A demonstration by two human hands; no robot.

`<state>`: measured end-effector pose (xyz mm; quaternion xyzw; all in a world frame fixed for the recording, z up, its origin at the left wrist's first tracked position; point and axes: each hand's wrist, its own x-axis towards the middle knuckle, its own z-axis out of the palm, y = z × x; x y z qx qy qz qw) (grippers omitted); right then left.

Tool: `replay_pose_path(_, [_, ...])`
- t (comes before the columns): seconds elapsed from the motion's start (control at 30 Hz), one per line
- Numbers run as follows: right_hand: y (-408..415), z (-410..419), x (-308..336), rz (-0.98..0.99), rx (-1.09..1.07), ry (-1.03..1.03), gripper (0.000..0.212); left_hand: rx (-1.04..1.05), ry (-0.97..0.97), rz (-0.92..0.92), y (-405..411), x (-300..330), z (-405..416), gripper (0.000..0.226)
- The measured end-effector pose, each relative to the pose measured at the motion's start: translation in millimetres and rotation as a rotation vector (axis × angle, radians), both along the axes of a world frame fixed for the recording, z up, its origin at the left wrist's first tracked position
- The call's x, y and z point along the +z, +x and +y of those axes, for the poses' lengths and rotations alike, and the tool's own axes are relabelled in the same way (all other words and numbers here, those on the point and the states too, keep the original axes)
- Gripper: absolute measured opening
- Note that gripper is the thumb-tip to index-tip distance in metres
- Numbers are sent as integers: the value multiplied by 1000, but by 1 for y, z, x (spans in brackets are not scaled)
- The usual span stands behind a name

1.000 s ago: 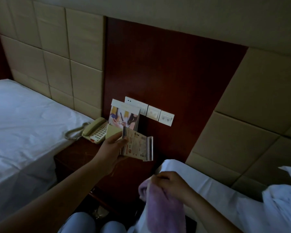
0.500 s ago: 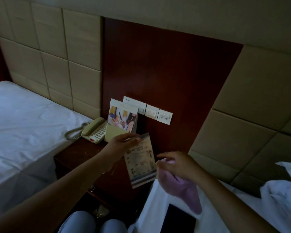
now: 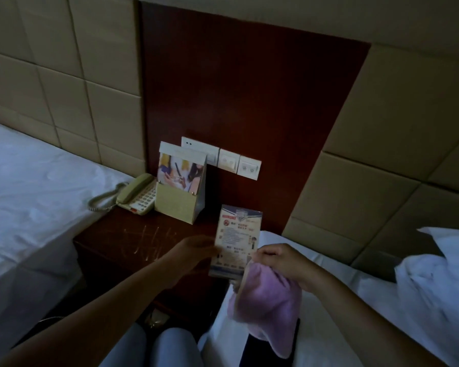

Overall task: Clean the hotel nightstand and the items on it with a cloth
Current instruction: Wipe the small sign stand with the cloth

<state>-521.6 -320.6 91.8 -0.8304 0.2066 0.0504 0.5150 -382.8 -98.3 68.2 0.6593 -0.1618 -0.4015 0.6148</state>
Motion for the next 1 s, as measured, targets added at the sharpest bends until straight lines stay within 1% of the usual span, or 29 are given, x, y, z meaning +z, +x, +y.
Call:
replay_pose_path(0.07, [-8, -11, -5, 65, -32, 6, 18, -2, -5, -13, -5, -20, -7, 14])
replay_pose_path(0.1, [-14, -17, -9, 98, -35, -28, 17, -1, -2, -22, -9, -31, -13, 12])
replay_pose_path(0.17, [-25, -33, -18, 127, -53, -154, 15, 8, 39, -19, -19, -47, -28, 11])
replay_pose_path(0.2, [-29, -43, -21, 118, -97, -214, 15, 9, 71, -10, -24, -56, -36, 11])
replay_pose_path(0.27, [-39, -67, -25, 66, -238, -265, 18, -19, 133, 1, -32, -75, -51, 9])
replay_pose_path(0.37, [-51, -94, -26, -17, -483, -318, 36, -106, 291, -33, -49, -101, -67, 7])
replay_pose_path(0.43, [-58, -107, -24, -31, -589, -340, 39, -144, 366, -47, -64, -112, -72, 5])
replay_pose_path(0.57, [-65, -124, -21, 29, -576, -509, 43, -203, 440, -32, -94, -136, -82, 12])
replay_pose_path(0.63, [-68, -122, -22, -16, -599, -530, 35, -234, 473, -43, -105, -148, -86, 13])
replay_pose_path(0.7, [-68, -118, -25, -108, -580, -631, 28, -258, 509, -71, -115, -158, -88, 12])
replay_pose_path(0.73, [-68, -115, -25, -144, -549, -664, 28, -268, 529, -88, -119, -162, -87, 9])
replay_pose_path(0.77, [-67, -112, -26, -157, -518, -660, 32, -286, 550, -110, -122, -164, -87, 7])
replay_pose_path(0.83, [-65, -103, -24, -169, -464, -602, 39, -306, 573, -156, -122, -168, -89, 10])
replay_pose_path(0.9, [-58, -94, -24, -204, -418, -562, 41, -277, 569, -155, -118, -162, -90, 6])
replay_pose_path(0.97, [-48, -84, -23, -253, -383, -523, 44, -196, 527, -142, -105, -150, -92, 38])
replay_pose_path(1.0, [-42, -79, -23, -274, -375, -498, 47, -139, 439, -77, -99, -139, -92, 44])
